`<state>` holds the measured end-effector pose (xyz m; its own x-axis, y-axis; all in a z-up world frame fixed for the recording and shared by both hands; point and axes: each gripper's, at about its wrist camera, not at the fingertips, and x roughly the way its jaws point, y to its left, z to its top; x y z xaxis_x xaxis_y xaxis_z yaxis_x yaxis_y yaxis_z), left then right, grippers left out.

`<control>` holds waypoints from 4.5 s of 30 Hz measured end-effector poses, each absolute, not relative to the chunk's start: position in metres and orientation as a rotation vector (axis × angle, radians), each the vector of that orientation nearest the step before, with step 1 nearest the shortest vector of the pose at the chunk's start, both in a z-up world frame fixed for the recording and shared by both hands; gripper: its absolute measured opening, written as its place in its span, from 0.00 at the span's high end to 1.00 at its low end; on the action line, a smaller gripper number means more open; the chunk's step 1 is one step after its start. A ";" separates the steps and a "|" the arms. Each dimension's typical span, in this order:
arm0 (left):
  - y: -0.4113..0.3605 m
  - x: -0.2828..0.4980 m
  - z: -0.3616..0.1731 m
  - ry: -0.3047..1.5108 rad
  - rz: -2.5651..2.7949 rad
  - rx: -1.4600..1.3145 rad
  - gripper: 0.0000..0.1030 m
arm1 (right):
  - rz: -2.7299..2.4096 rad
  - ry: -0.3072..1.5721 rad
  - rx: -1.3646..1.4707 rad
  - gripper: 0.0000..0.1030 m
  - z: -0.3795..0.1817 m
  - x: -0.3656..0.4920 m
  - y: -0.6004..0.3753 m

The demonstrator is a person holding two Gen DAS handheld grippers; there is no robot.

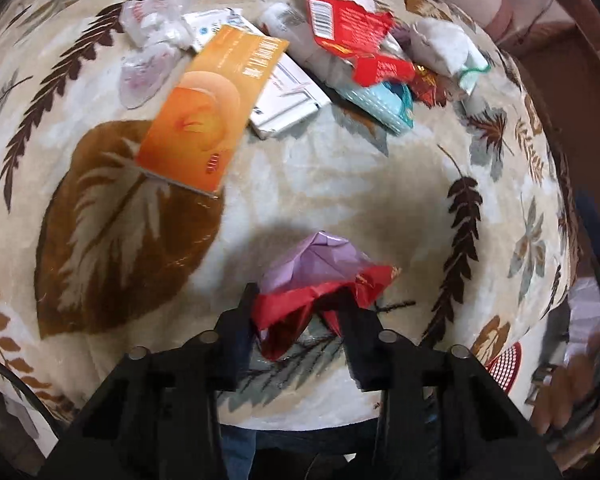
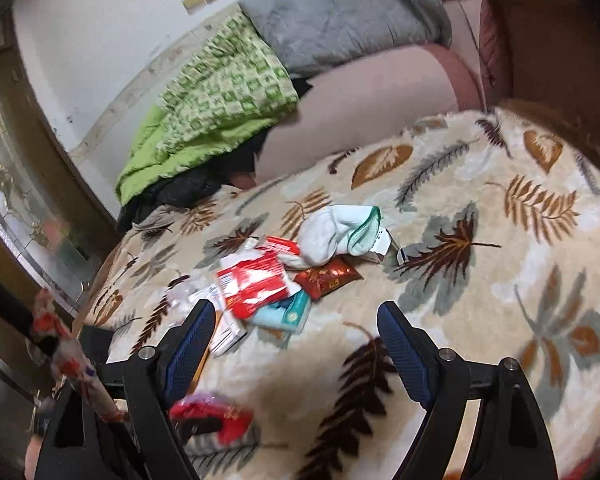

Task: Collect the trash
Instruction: 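Grasp the red wrapper with the left tool while the right tool grasps the white sock, then carry the red wrapper and white sock toward the red mesh wastebasket, then open the right tool over the wastebasket while the left tool releases the wrapper, then move both open tools back over the trash on the sofa throw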

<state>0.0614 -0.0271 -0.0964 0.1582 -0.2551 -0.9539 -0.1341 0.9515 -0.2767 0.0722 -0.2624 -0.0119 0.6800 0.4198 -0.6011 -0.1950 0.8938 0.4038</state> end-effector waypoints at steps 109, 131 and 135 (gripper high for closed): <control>-0.531 -0.111 -0.082 1.259 -0.999 0.151 0.49 | -0.466 0.600 0.811 0.61 -0.086 -0.303 -0.633; -0.305 -0.109 0.063 0.869 -0.791 -0.017 0.41 | -0.131 0.439 0.634 0.27 0.031 -0.250 -0.502; -0.244 -0.115 0.065 0.828 -0.666 -0.045 0.40 | 0.011 0.477 0.645 0.27 0.034 -0.221 -0.461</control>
<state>-0.1146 -0.2442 0.0654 0.4866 -0.5644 -0.6669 0.5302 0.7974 -0.2880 -0.2205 -0.4610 0.0336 0.8920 0.1554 -0.4244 0.1363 0.8029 0.5804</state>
